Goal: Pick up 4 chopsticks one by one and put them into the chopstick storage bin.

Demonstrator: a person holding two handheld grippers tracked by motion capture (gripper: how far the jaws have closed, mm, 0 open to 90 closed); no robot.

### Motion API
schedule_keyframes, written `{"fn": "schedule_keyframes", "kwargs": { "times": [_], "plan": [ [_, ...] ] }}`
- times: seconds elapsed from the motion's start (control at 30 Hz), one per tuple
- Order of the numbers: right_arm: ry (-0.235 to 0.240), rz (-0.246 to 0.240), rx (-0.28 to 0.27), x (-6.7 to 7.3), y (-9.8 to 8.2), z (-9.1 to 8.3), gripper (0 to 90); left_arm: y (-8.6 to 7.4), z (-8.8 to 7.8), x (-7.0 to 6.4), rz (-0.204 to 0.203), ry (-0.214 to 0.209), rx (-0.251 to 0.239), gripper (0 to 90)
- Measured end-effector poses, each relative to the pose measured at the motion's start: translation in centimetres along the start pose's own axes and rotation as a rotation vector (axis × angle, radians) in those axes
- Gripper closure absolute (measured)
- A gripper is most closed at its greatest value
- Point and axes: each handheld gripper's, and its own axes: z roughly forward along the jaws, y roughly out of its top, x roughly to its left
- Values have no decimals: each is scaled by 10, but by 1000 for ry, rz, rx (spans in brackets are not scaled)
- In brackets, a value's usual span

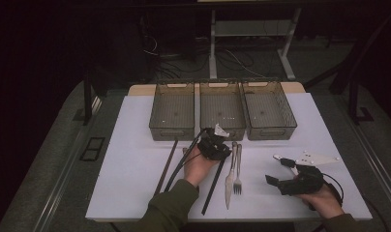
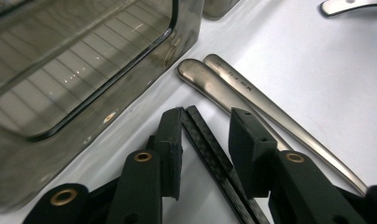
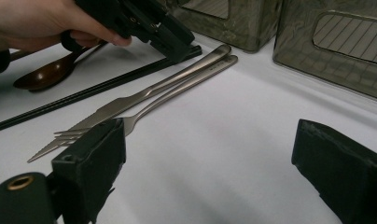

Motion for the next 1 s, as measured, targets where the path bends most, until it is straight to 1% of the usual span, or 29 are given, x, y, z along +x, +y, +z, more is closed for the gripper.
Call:
{"fn": "schedule_keyframes", "kwargs": {
  "times": [0.1, 0.17, 0.3, 0.43, 0.5, 0.57, 0.6, 0.63, 0.7, 0.8, 0.93, 1.0],
  "plan": [
    [0, 0, 0, 0, 0, 0, 96, -2, -11, -2, 17, -12, 5, 628],
    [-2, -2, 1, 0, 0, 0, 96, -7, -17, -5, 8, -26, 4, 628],
    [-4, -3, 1, 0, 0, 0, 96, -19, -30, -15, 5, -51, 23, 628],
    [-6, -2, 3, 1, 0, 1, 96, -33, -40, -26, 21, -72, 29, 628],
    [-7, -2, 4, 1, 0, 1, 96, -39, -44, -31, 19, -80, 31, 628],
    [-9, -2, 5, 0, 0, 1, 96, -43, -45, -36, 24, -66, 39, 629],
    [-10, -3, 6, 0, 0, 1, 96, -45, -44, -36, 41, -56, 40, 630],
    [-9, -3, 5, 1, 0, 1, 96, -46, -44, -37, 33, -53, 40, 631],
    [-10, -3, 5, 1, 0, 1, 96, -47, -41, -37, 43, -55, 48, 638],
    [-10, -1, 4, 1, 0, 0, 96, -48, -38, -39, 47, -46, 53, 652],
    [-9, -1, 5, 0, 0, 1, 96, -49, -38, -41, 49, -32, 50, 676],
    [-9, 0, 6, 1, 0, 1, 96, -49, -38, -42, 57, -26, 47, 691]
  ]
}}
